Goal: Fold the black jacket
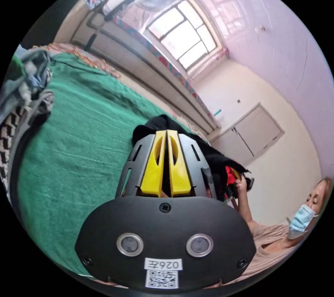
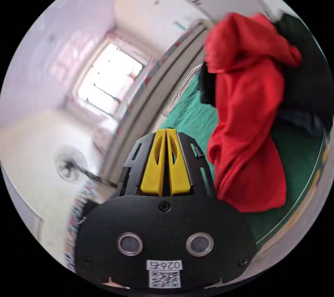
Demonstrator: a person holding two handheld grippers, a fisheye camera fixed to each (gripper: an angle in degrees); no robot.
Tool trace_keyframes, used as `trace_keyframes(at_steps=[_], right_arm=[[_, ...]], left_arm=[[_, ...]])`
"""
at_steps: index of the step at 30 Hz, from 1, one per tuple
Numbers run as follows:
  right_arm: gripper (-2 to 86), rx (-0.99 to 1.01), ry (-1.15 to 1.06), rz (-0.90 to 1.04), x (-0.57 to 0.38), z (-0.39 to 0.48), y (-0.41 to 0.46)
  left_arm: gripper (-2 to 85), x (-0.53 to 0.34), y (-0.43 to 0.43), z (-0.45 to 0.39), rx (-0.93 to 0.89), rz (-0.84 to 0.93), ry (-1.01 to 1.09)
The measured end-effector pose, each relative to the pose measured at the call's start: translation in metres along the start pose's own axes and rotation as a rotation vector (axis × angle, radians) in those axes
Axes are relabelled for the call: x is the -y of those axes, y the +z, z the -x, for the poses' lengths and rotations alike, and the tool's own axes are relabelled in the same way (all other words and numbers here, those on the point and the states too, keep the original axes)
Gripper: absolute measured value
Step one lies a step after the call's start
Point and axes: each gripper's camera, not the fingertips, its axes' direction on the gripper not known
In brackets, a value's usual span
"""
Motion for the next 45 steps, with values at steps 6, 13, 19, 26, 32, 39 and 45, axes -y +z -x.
trace_keyframes(at_steps=[6,13,19,26,32,39,45], right_arm=[[-0.9,0.211,0.004,-0.032,0.019,0.001,-0.034],[-0.9,0.251,-0.292,0.347,-0.023,0.088,0.04],[-0.9,0.227,-0.36,0.487,-0.045,0.103,0.078],[-1.0,0.224,-0.363,0.736,-0.082,0.096,0.144],[-0.2,0.159,-0.387,0.914,-0.138,0.085,0.195],[1.8,0.093,-0.47,0.96,-0.202,0.073,0.229],[7.3,0.042,-0.584,0.982,-0.257,0.066,0.257]], left_arm=[[4.5,-0.037,0.054,-0.162,0.043,0.103,0.466],[21.4,-0.175,0.237,-0.331,0.051,0.552,1.034],[25.4,-0.256,0.359,-0.364,0.204,0.829,1.248],[7.1,-0.235,0.38,-0.369,-0.001,0.825,1.229],[5.4,-0.133,0.357,-0.271,-0.421,0.665,0.691],[5.7,0.062,0.413,-0.246,-0.274,0.463,0.54],[6.4,0.145,0.43,-0.2,-0.383,0.188,0.162]])
